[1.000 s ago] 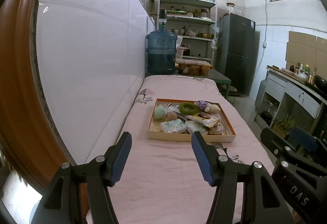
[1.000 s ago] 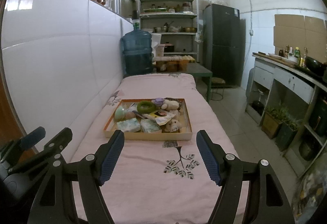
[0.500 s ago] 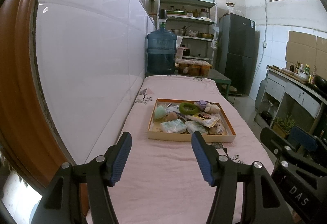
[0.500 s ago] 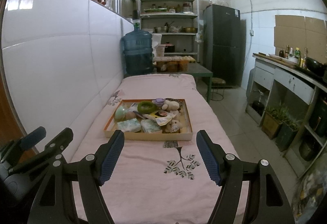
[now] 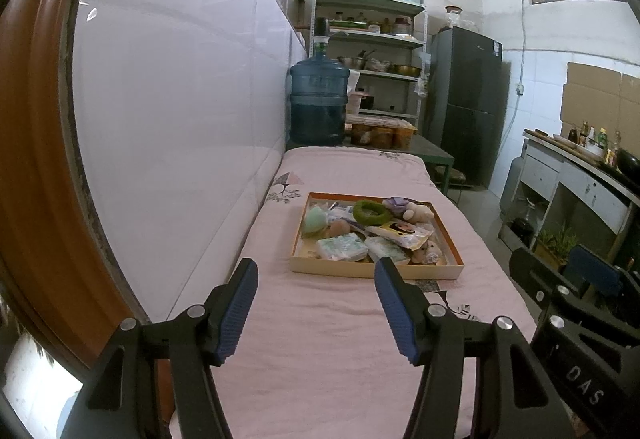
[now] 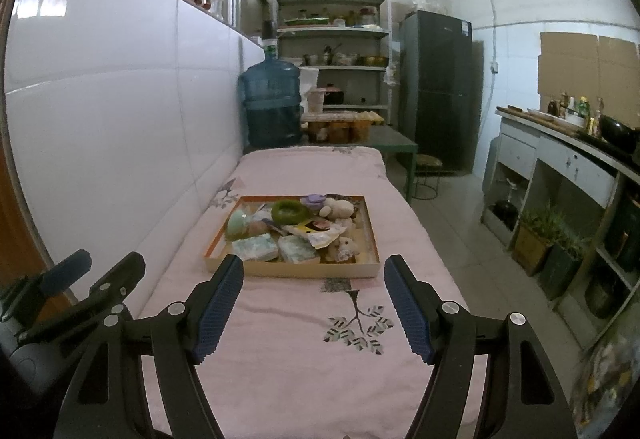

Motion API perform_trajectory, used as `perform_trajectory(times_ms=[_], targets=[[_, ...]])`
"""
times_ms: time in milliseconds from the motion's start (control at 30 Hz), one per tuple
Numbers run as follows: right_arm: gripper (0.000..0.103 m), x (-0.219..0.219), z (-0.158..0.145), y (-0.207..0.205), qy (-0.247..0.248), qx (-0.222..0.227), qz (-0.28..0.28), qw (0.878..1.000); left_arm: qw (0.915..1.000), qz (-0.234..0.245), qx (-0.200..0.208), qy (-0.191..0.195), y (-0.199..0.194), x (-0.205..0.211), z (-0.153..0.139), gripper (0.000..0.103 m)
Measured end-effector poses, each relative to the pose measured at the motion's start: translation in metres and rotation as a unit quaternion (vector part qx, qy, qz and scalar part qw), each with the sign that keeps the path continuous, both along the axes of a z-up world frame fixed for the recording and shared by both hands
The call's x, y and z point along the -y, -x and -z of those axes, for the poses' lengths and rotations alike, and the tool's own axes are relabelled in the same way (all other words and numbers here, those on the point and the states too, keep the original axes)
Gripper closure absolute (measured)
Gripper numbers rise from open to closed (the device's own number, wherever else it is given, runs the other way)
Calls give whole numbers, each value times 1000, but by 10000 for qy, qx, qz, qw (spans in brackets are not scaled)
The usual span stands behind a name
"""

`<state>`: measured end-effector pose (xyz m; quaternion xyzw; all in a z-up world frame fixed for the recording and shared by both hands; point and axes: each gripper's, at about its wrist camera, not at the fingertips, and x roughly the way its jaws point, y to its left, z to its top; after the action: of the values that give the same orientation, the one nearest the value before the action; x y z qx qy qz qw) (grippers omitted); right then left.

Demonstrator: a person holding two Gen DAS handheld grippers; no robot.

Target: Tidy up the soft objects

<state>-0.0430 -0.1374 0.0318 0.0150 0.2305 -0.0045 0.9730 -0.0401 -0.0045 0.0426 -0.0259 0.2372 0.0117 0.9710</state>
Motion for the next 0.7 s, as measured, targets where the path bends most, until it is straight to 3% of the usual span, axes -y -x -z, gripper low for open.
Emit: perform_trajectory(times_ms=[700], targets=[[28,-1,0,0,5,-3,-4,10000,10000,0,-7,7,-1,-2,0,42]])
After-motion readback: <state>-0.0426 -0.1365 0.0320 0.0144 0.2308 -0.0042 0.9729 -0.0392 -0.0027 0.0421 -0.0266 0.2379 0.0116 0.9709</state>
